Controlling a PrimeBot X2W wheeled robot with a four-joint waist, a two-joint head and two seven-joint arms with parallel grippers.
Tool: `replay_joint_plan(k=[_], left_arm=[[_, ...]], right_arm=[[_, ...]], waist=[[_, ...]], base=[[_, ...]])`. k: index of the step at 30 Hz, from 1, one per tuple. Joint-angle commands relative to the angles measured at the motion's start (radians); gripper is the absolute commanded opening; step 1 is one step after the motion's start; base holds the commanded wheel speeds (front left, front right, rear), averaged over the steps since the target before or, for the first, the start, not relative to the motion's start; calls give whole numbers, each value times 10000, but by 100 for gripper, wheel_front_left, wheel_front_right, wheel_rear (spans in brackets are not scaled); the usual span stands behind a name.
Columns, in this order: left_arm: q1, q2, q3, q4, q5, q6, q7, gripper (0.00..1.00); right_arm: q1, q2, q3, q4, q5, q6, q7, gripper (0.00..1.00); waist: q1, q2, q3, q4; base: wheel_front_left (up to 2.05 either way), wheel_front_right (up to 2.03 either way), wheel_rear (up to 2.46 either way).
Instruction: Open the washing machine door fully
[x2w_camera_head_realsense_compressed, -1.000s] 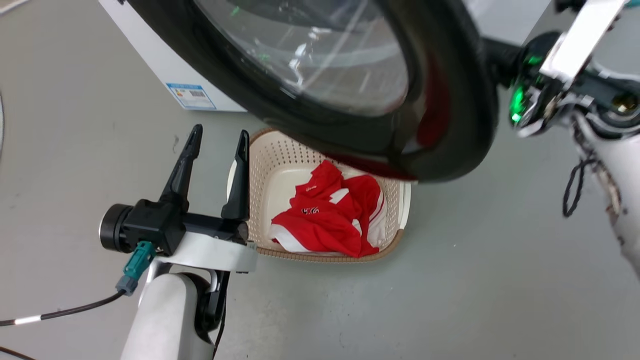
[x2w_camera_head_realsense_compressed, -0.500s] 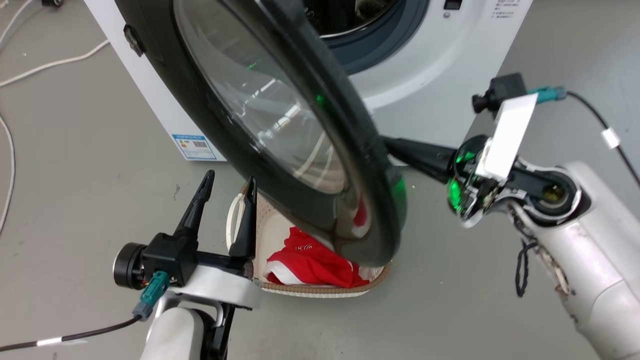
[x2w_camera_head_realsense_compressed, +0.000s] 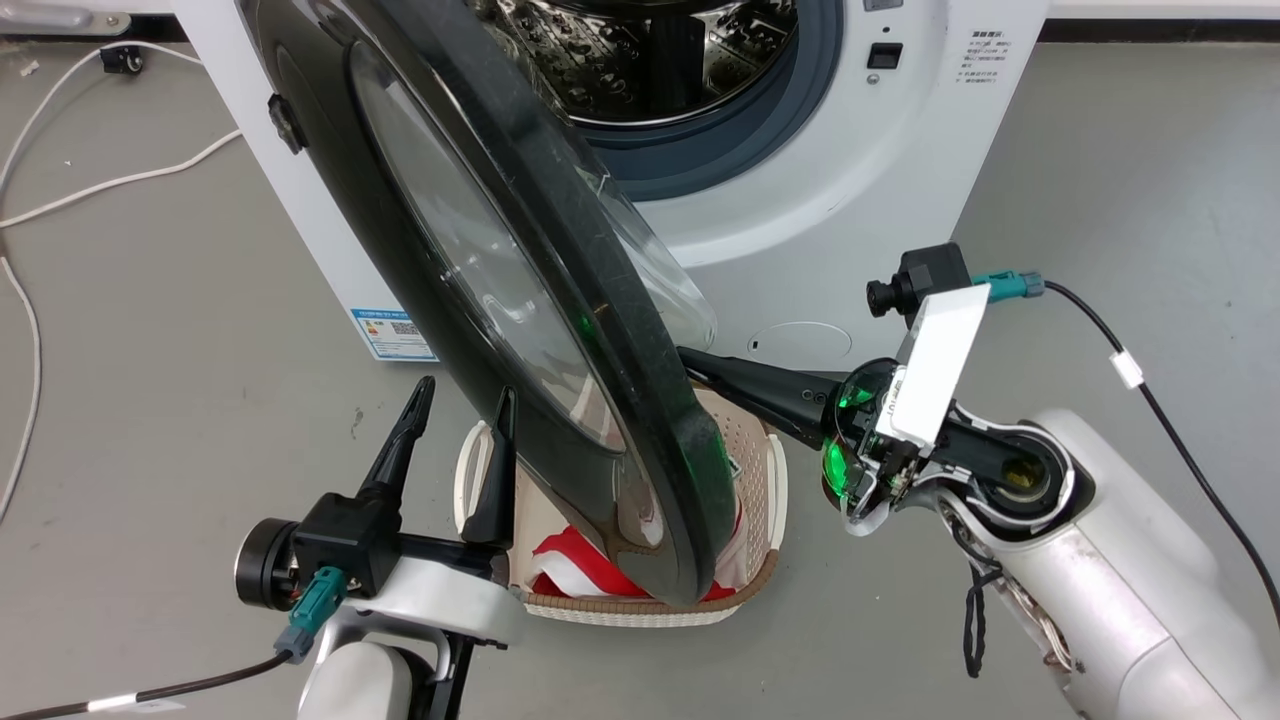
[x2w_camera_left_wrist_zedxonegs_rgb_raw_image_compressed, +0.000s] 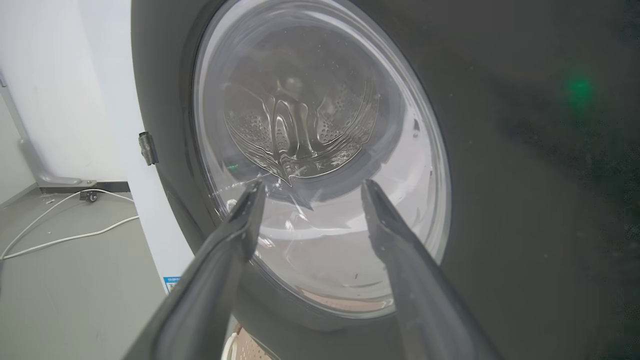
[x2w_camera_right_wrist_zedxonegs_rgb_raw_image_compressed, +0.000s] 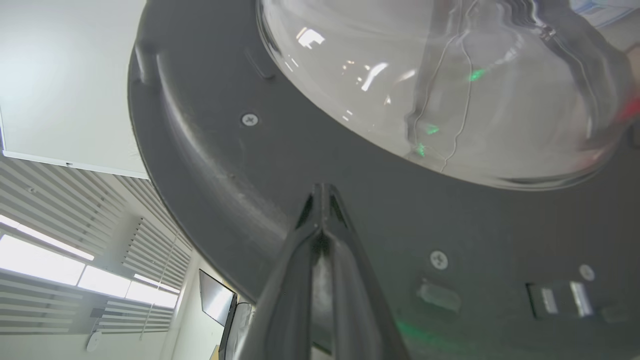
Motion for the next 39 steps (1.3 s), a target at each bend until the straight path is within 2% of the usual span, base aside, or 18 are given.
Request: replay_joint_plan(k=[1, 7, 14, 22, 27, 28, 29, 30, 31, 33, 39], left_arm=[[80, 0, -8, -5, -26, 65, -26, 100], [136, 2, 35, 20, -40, 112, -26, 100], [245, 2, 206, 87, 11, 146, -26, 100], [398, 2, 405, 163, 85, 159, -26, 100], [486, 2, 514, 162, 110, 167, -26, 100], [503, 2, 524, 154, 122, 170, -26, 100], [522, 2, 533, 155, 132, 168, -26, 100], [535, 0, 535, 162, 154, 164, -26, 100], [547, 3, 546, 169, 171, 159, -26, 100], [558, 3, 555, 176, 182, 156, -26, 100], [497, 2, 571, 206, 321, 88, -26, 100]], right_arm=[[220, 85, -27, -17, -178, 0, -235, 0], [557, 187, -696, -40, -851, 0, -1942, 0], [1555, 66, -2001, -334, -1201, 0, -3983, 0], [3266, -381, -3403, -1358, -1601, 0, -5758, 0], [4407, -476, -3847, -2034, -2072, 0, -6675, 0], [4599, -577, -3843, -2047, -2297, 0, -6862, 15], [4737, -646, -3819, -2028, -2536, 0, -7054, 39], [4818, -605, -3793, -2039, -2689, 0, -7231, 73], [4881, -549, -3767, -2058, -2855, 0, -7391, 100], [4953, -617, -3714, -1966, -3185, 0, -7581, 100], [4659, -662, -3440, -976, -5735, 0, -8315, 100]], waist=[[2, 0, -36, -3], [2, 0, -98, -52], [2, 0, -237, -213], [2, 0, -434, -398], [2, 0, -543, -480], [2, 0, -553, -495], [2, 0, -564, -508], [2, 0, -577, -518], [2, 0, -588, -530], [2, 0, -599, -545], [2, 0, -676, -552]], base=[[0, 0, 0], [0, 0, 0], [0, 0, 0], [0, 0, 0], [0, 0, 0], [0, 0, 0], [0, 0, 0], [0, 0, 0], [0, 0, 0], [0, 0, 0], [0, 0, 0]])
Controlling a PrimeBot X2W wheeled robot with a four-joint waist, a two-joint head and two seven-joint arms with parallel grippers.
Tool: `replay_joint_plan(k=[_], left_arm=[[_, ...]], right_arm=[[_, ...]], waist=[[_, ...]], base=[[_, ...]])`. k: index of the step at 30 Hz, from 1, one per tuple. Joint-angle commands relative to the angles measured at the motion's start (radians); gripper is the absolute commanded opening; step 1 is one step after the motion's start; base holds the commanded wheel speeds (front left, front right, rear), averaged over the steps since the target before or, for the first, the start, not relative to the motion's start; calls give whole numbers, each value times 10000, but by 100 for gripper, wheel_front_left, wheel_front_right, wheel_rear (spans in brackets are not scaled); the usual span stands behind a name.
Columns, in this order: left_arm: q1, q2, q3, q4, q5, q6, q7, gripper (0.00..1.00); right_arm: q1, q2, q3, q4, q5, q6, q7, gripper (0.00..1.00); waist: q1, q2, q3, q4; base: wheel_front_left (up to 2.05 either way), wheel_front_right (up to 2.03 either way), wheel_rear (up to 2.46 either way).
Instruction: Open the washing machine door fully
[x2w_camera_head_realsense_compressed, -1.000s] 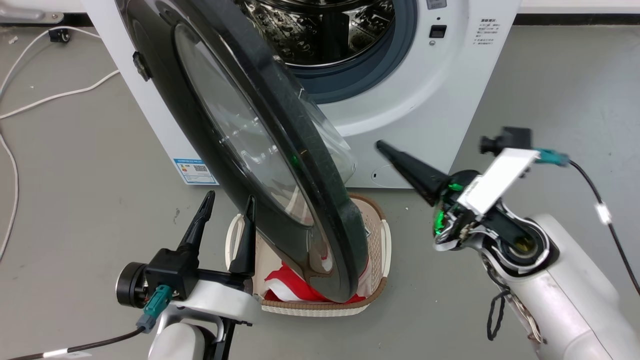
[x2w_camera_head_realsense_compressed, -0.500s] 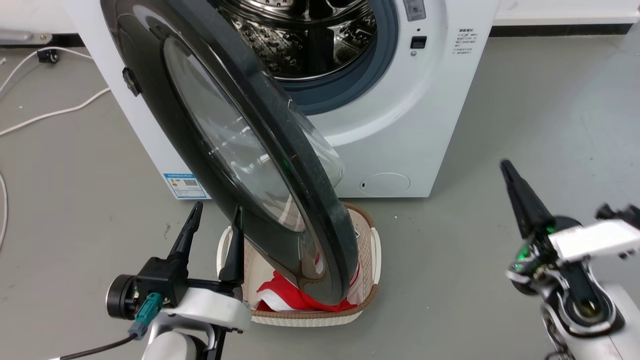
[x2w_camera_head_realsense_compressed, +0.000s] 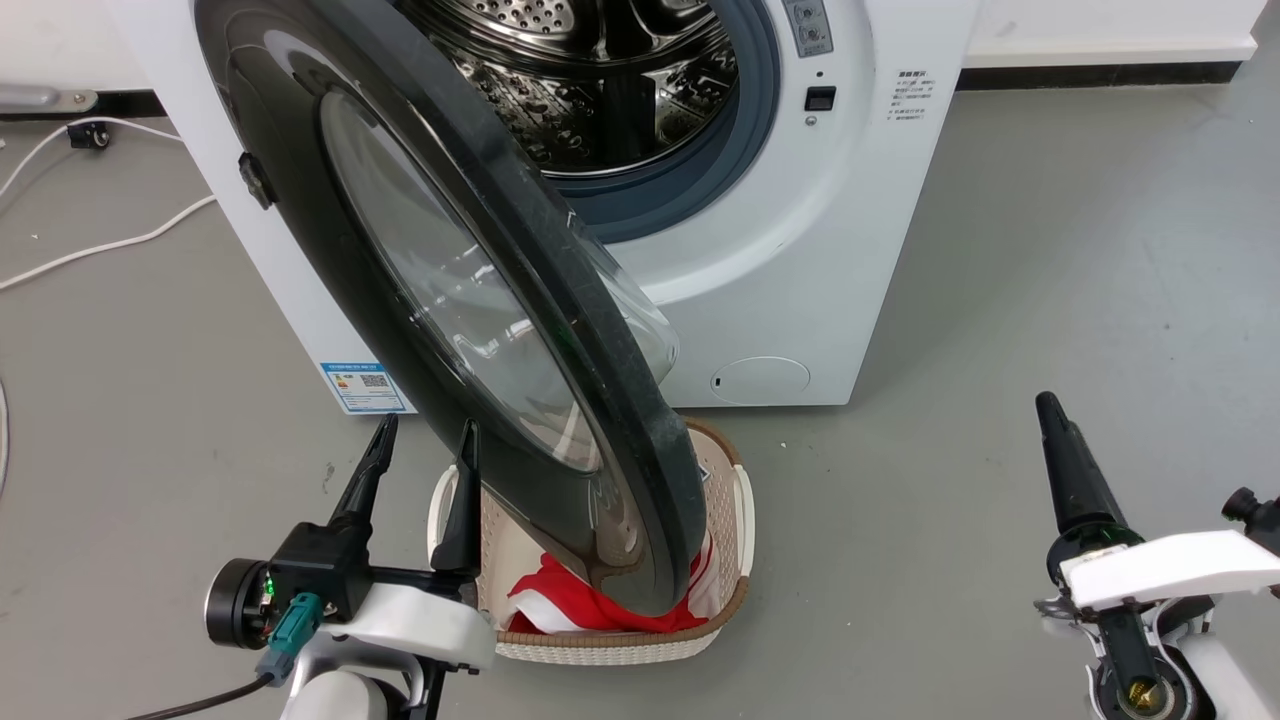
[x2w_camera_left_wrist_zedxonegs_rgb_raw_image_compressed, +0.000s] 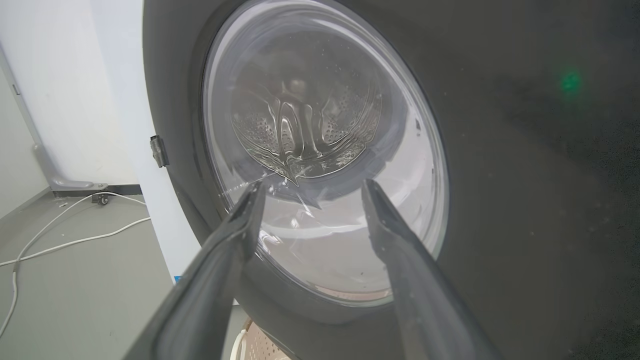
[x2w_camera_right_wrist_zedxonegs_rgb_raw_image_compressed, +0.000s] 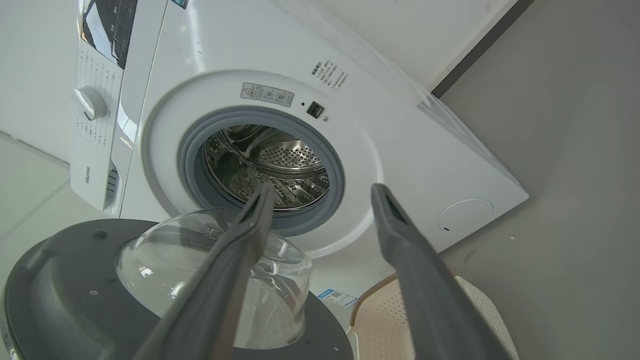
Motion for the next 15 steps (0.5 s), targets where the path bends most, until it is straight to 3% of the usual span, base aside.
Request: replay_joint_plan(k=[1, 7, 12, 15], left_arm=[[7, 2, 6, 5, 80, -26, -26, 100], [115, 0, 31, 4, 58, -70, -26, 100], [190, 2, 56, -7, 99, -87, -26, 100], [207, 2, 73, -2, 151, -88, -26, 100]], right_arm=[[-181, 123, -108, 192, -475, 0, -98, 100], [-451, 621, -1502, 771, -4830, 0, -185, 100], [10, 1474, -2713, -300, -9378, -1, -184, 100], [427, 1902, -2891, -1101, -11302, -1, -186, 100]], waist=[[1, 0, -23, 14], [1, 0, -144, 49], [1, 0, -196, 44], [1, 0, -216, 44]], base=[[0, 0, 0], [0, 0, 0], [0, 0, 0], [0, 0, 0]])
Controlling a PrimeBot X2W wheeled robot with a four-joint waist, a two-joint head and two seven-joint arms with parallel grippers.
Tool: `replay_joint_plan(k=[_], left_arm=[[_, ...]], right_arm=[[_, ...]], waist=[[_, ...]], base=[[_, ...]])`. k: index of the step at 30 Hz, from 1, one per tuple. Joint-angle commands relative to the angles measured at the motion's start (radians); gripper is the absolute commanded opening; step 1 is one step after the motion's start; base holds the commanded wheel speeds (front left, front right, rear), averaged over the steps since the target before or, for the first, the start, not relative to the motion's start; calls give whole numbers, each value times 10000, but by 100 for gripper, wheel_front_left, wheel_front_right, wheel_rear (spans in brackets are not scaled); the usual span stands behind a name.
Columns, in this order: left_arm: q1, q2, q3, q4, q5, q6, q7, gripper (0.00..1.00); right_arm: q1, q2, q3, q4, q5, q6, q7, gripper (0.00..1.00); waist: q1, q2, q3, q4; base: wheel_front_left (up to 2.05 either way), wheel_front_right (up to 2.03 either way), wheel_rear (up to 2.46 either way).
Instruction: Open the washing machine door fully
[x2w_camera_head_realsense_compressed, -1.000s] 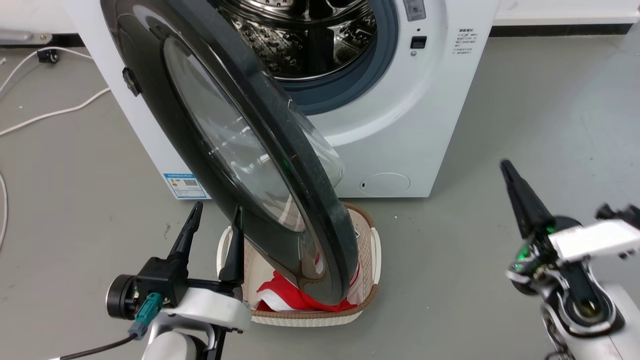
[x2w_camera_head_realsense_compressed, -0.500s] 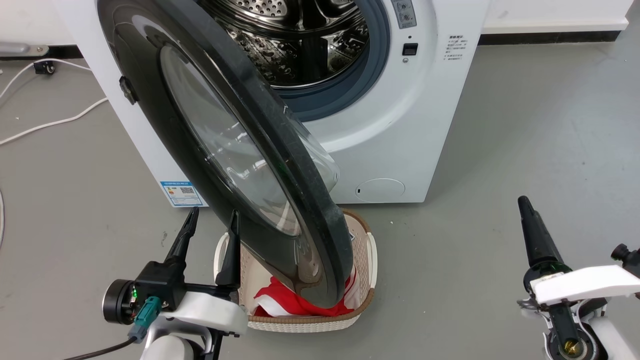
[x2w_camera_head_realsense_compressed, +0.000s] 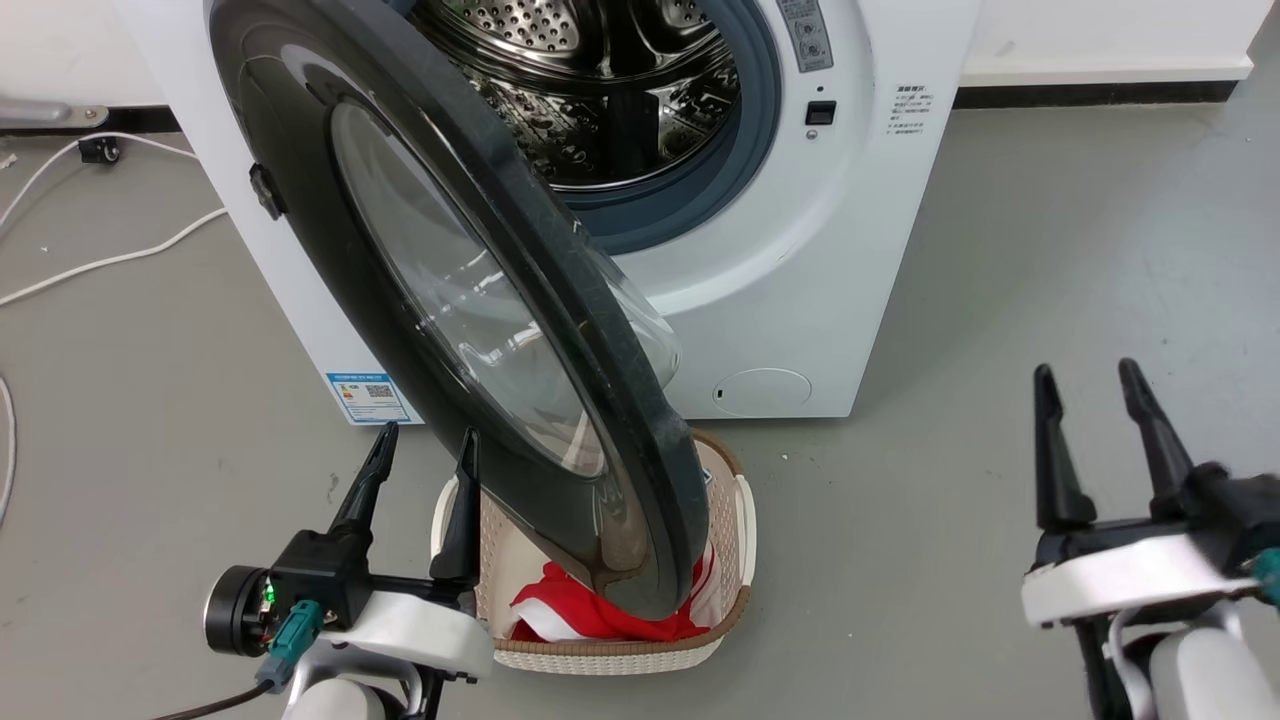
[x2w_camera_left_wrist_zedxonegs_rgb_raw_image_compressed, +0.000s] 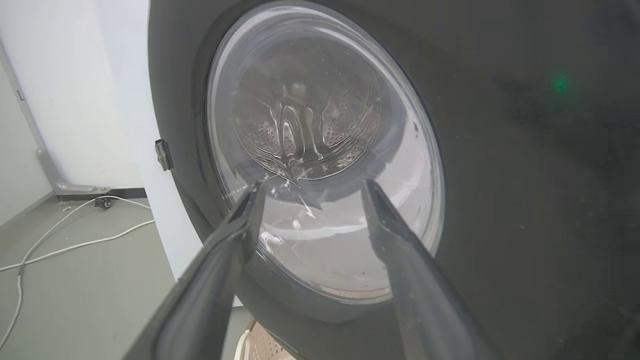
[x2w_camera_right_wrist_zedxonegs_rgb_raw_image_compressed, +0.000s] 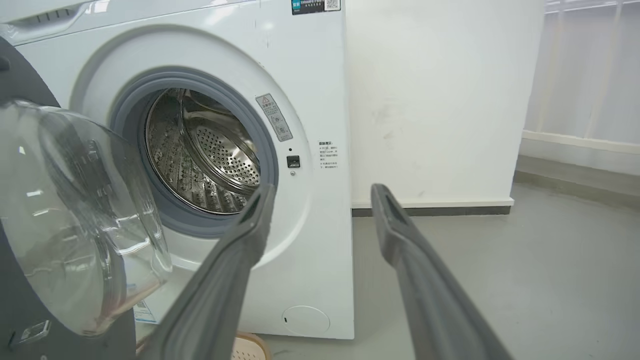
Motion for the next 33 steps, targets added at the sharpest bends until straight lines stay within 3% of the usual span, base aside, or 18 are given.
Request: replay_joint_plan(k=[1, 4, 8, 30, 31, 32, 33], left_arm=[[81, 1, 33, 2, 69, -7, -26, 100], [80, 0, 70, 28, 86, -16, -26, 100], [107, 0, 100, 68, 143, -37, -26, 100], [-19, 0, 191, 90, 116, -111, -26, 100], [-18, 0, 185, 101, 113, -104, -26, 57], [-22, 0, 176, 102, 113, -110, -26, 21], [-25, 0, 177, 109, 113, -115, -26, 0]], right_arm=[[335, 160, 22, -273, -568, -3, -12, 100], [792, 388, 112, -779, -1529, -5, -13, 100], [1380, 555, 189, -1000, -1938, -5, -13, 100], [1390, 645, 227, -587, -1337, -5, -15, 100], [1389, 645, 216, -593, -1348, -5, -15, 100], [1389, 645, 208, -594, -1342, -5, -15, 100], [1393, 645, 203, -586, -1327, -5, -15, 100]], waist=[[0, 0, -6, 1], [0, 0, -53, -7], [0, 0, -141, -9], [0, 0, 8, -95], [0, 0, 12, -97], [0, 0, 14, -100], [0, 0, 15, -104]], base=[[0, 0, 0], [0, 0, 0], [0, 0, 0], [0, 0, 0], [0, 0, 0], [0, 0, 0], [0, 0, 0]])
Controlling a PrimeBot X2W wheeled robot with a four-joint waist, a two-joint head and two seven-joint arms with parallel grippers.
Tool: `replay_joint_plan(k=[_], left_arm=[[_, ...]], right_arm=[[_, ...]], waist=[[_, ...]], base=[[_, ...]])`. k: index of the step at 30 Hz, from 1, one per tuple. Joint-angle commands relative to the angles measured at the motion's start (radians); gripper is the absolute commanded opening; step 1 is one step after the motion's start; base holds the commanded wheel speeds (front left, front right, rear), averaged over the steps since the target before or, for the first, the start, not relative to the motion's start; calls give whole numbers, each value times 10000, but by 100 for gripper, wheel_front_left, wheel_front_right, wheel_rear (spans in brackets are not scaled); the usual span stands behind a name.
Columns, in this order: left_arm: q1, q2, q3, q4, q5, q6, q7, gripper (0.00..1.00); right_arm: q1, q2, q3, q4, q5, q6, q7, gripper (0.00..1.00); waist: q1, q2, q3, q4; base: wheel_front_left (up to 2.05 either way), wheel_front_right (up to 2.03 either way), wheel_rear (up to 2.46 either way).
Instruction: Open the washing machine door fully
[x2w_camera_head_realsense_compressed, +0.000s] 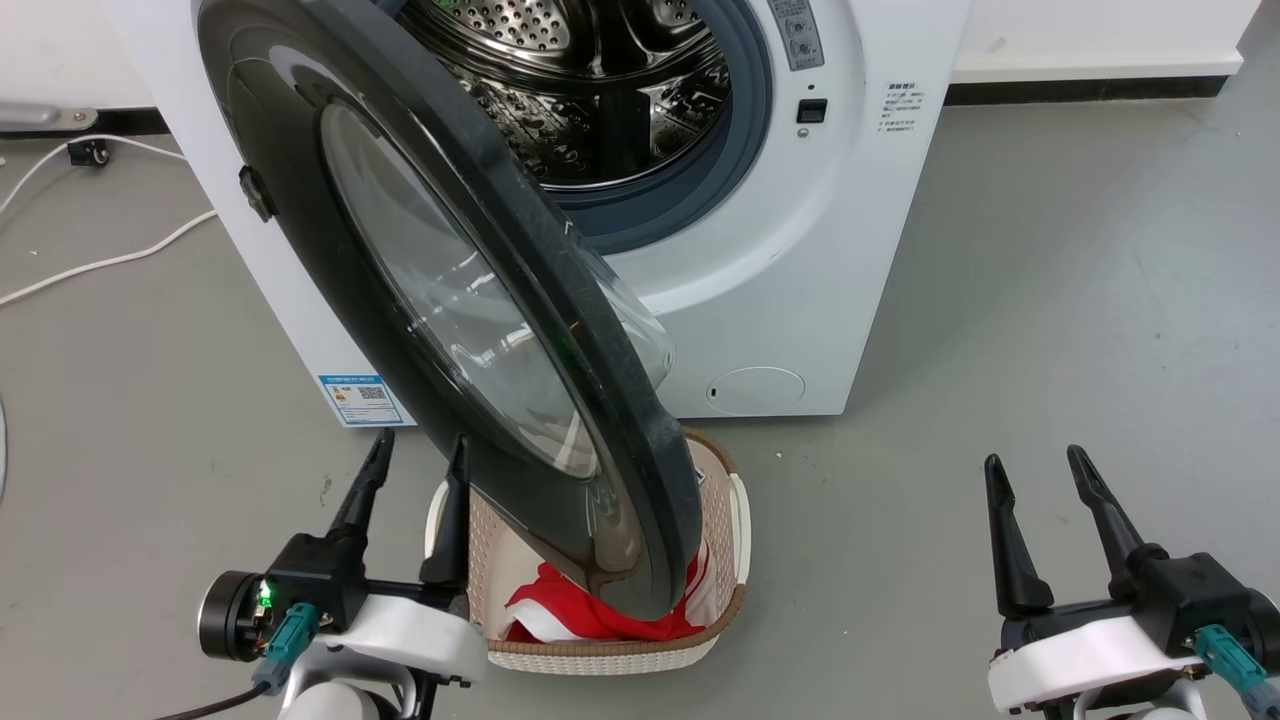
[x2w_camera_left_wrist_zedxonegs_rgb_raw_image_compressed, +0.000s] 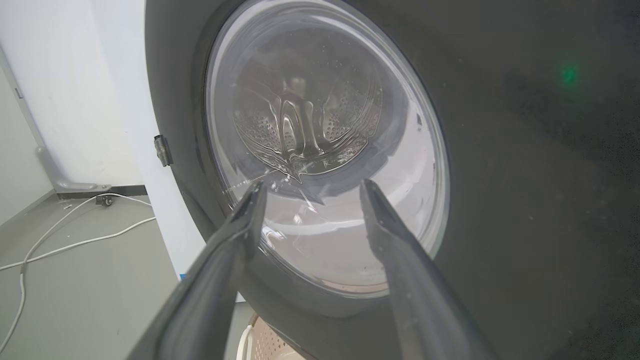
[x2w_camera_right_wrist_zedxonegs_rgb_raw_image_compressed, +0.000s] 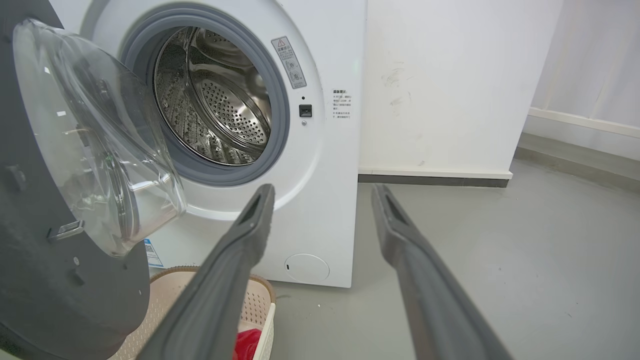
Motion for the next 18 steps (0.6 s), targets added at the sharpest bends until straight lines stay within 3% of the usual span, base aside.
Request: replay_joint_plan(k=[1, 18], left_arm=[[-66, 2, 5, 15, -43, -26, -26, 0], [-805, 3, 416, -1122, -223, 186, -26, 0]], right_arm=[[-132, 41, -10, 4, 20, -7, -15, 100], [-170, 43, -76, -2, 137, -7, -15, 100]], waist=[[0, -1, -5, -8], [0, -1, 93, 41]], base=[[0, 0, 0], [0, 0, 0]])
